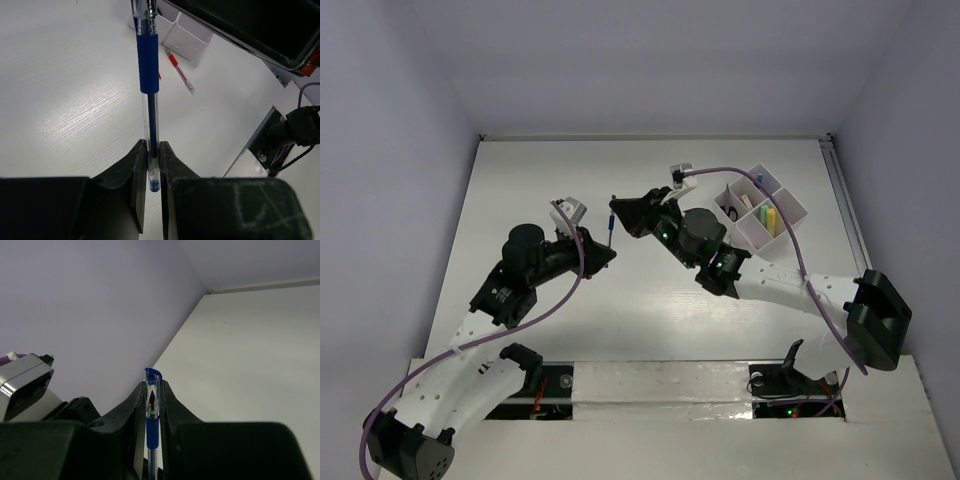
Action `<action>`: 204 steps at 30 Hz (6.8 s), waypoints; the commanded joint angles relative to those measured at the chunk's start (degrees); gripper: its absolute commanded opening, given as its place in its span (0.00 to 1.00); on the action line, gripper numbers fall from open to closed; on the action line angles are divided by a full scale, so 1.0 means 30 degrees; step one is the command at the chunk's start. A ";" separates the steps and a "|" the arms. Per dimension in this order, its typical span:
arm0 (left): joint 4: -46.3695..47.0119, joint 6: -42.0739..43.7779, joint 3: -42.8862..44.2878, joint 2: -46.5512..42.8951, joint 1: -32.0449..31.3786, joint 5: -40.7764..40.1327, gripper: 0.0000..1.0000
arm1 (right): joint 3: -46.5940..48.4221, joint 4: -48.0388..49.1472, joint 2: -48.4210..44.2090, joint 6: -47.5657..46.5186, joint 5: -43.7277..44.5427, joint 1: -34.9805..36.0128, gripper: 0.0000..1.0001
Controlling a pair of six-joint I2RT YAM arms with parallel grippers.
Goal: Sort the stationery into containers
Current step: Close the pen cap on the pen, then place the stationery in the storage box, then pick up the pen from the center of the board.
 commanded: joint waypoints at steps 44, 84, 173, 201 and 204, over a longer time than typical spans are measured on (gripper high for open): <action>0.1849 -0.0492 0.1447 -0.0824 0.0792 0.0330 0.00 | -0.6749 0.1584 0.1694 0.4595 -0.0319 0.6166 0.00; 0.5862 -0.2601 -0.0076 0.0173 0.0616 0.8679 0.00 | 0.0748 -0.9226 -0.5808 -0.3695 -0.6500 0.0105 0.90; 0.1556 -0.0052 0.0803 -0.1292 0.0440 0.1091 0.99 | -0.5461 -0.8433 -0.2348 -0.6129 0.9641 -1.0472 0.35; 0.0999 0.0006 0.1008 -0.0735 0.0440 0.0535 0.99 | -0.8301 -1.5966 -0.7979 0.0552 0.1556 -0.7337 0.38; 0.0999 0.0006 0.0979 -0.0735 0.0440 0.0535 0.99 | -0.8243 -1.5731 -0.6486 0.0757 0.1993 -0.7337 0.51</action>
